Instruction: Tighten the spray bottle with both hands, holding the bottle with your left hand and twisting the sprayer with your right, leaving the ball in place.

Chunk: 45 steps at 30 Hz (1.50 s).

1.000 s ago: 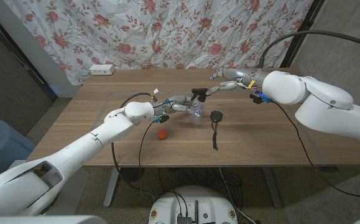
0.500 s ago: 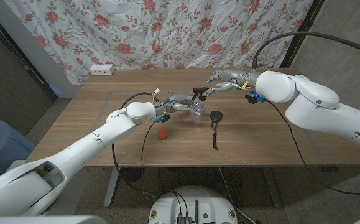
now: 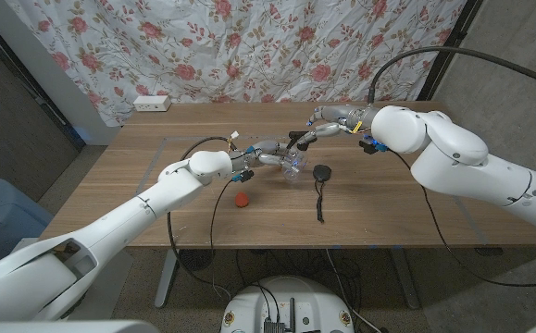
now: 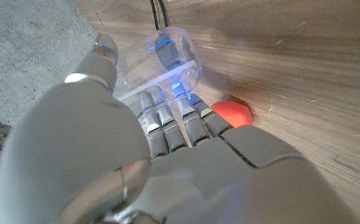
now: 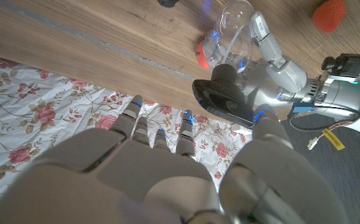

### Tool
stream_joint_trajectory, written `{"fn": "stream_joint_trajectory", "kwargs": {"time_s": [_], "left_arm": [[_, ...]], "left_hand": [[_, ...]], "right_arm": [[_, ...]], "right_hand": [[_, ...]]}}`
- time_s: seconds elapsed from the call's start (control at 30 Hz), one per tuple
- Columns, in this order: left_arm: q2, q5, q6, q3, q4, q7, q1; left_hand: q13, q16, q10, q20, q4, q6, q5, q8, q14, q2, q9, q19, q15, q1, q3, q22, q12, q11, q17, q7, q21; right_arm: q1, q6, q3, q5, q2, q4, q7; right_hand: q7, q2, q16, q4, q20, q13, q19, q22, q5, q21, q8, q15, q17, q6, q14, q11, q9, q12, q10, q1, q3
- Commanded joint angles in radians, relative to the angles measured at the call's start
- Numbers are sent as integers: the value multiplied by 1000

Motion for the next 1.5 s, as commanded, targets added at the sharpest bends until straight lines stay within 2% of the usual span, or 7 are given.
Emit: {"fn": "stream_joint_trajectory", "kwargs": {"time_s": [0.03, 0.3, 0.47, 0.63, 0.73, 0.83, 1.5], "left_arm": [[3, 11, -7, 5, 9, -16, -15], [3, 17, -15, 10, 19, -32, -25], [-2, 21, -20, 13, 27, -36, -30], [5, 38, -10, 20, 18, -39, -34], [5, 35, -7, 19, 15, -40, -32], [5, 40, -8, 23, 16, -44, -34], [-2, 37, -22, 22, 41, -56, -38]], "left_hand": [[5, -1, 41, -56, 4, 17, 4, 149, 8, 107, 3, 8, -134, -17, 0, 3, 4, -35, 2, -7, 1], [6, -2, 42, -56, 2, 18, 5, 152, 10, 110, 1, 9, -134, -16, -1, 3, 3, -34, 1, -7, 1], [7, -3, 43, -55, 2, 17, 5, 153, 10, 112, 0, 10, -133, -17, -1, 3, 3, -34, 0, -6, 1], [8, -5, 43, -54, 2, 16, 5, 155, 11, 114, -1, 10, -133, -17, 0, 2, 2, -35, -1, -6, 0], [9, -6, 42, -55, 2, 15, 5, 155, 12, 114, -1, 10, -133, -18, 0, 2, 1, -35, -2, -7, 0], [9, -6, 42, -54, 2, 16, 5, 156, 12, 115, -2, 10, -133, -19, -1, 2, 1, -34, -2, -6, 0], [12, -18, 42, -53, 9, 11, 6, 163, 16, 121, -7, 10, -133, -44, 2, 2, -6, -37, -7, -12, -1]], "right_arm": [[-12, -28, -24, -72, 37, -2, -9], [-18, -60, -48, -121, 63, -5, -19], [-22, -73, -65, -158, 78, -1, -25], [-21, -84, -73, -176, 92, 7, -15], [-16, -98, -88, -200, 103, 11, -7], [-17, -102, -88, -201, 109, 15, -3], [-17, -169, -139, -352, 151, 33, 20]], "right_hand": [[10, -3, 11, -2, -8, 3, 16, 3, -4, 6, 18, -9, 5, 39, 15, 0, 7, 10, 18, 0, 2], [14, -3, 18, -8, -15, 2, 31, 2, -5, 9, 43, -17, 4, 93, 35, 1, 13, 13, 31, 5, 4], [15, -3, 22, -14, -21, 1, 46, 2, -5, 11, 71, -25, 3, 153, 49, -2, 19, 19, 54, 12, 6], [18, -3, 24, -15, -23, 1, 50, 2, -5, 10, 83, -28, 3, 178, 54, -3, 21, 18, 57, 14, 6], [32, -3, 27, -15, -28, 1, 58, 2, -6, 12, 83, -35, 3, 176, 64, -4, 23, 17, 59, 13, 6], [40, -2, 35, -14, -44, 1, 80, 2, -6, 16, 89, -53, 3, 188, 88, -6, 27, 19, 71, 12, 6], [13, -9, 46, -19, -59, 0, 122, 2, -11, 12, 186, -77, 5, 389, 137, -30, 47, 34, 168, 24, 6]]}}
